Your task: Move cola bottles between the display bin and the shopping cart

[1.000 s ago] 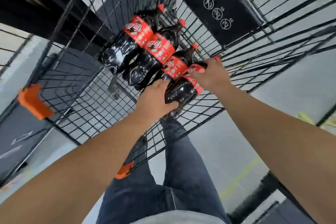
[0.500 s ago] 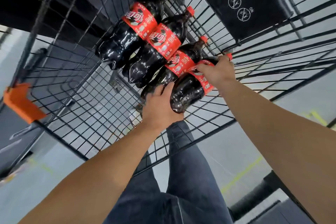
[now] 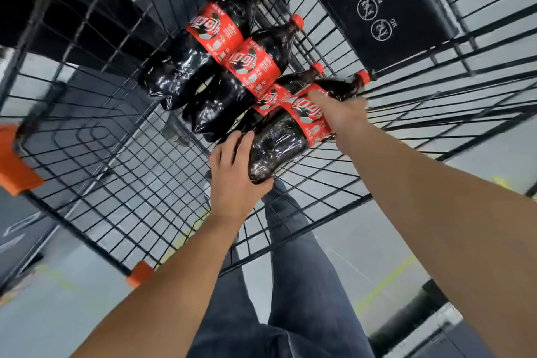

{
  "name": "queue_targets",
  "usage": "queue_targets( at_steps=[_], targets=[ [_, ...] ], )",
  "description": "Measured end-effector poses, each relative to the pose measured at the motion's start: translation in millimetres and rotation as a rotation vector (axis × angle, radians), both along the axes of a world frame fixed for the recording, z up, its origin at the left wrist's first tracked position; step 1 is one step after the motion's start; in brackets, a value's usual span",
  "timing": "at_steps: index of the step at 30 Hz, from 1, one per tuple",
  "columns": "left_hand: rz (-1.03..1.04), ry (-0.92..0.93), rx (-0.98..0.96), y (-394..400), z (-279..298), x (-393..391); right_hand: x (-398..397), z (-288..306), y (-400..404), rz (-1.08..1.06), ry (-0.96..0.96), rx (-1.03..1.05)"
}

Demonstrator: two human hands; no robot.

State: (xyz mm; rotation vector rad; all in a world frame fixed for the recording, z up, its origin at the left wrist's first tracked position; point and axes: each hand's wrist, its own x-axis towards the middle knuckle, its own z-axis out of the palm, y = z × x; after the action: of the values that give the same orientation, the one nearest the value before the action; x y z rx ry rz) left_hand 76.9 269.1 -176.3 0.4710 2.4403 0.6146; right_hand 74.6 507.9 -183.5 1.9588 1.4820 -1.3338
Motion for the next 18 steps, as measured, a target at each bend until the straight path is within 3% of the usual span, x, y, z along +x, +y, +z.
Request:
queue_targets(
  at_steps=[4, 10, 13, 16, 18],
  targets=[
    [-0.019, 0.022, 0.055, -2.8, -7.6, 4.3, 8.1, -51.0, 16.2, -0.153, 0.029, -0.015],
    [0.001, 0.009, 0.080, -10.1, -8.4, -6.6, 8.3, -63.8, 22.2, -0.126, 0.102, -0.019],
    [0.006, 0.022, 0.051, -13.2, -3.9, -18.3, -7.2, -40.9, 10.9, -0.259, 0.146, -0.040],
    [0.048, 0.000, 0.047, -12.5, 1.1, -41.6, -28.2, 9.8, -10.8, -0.272, 0.252, -0.118],
    [0.083, -0.089, 0.035, -7.3, 4.0, -61.8, -35.9, 12.9, -12.3, -0.241, 0.277, -0.121]
  ],
)
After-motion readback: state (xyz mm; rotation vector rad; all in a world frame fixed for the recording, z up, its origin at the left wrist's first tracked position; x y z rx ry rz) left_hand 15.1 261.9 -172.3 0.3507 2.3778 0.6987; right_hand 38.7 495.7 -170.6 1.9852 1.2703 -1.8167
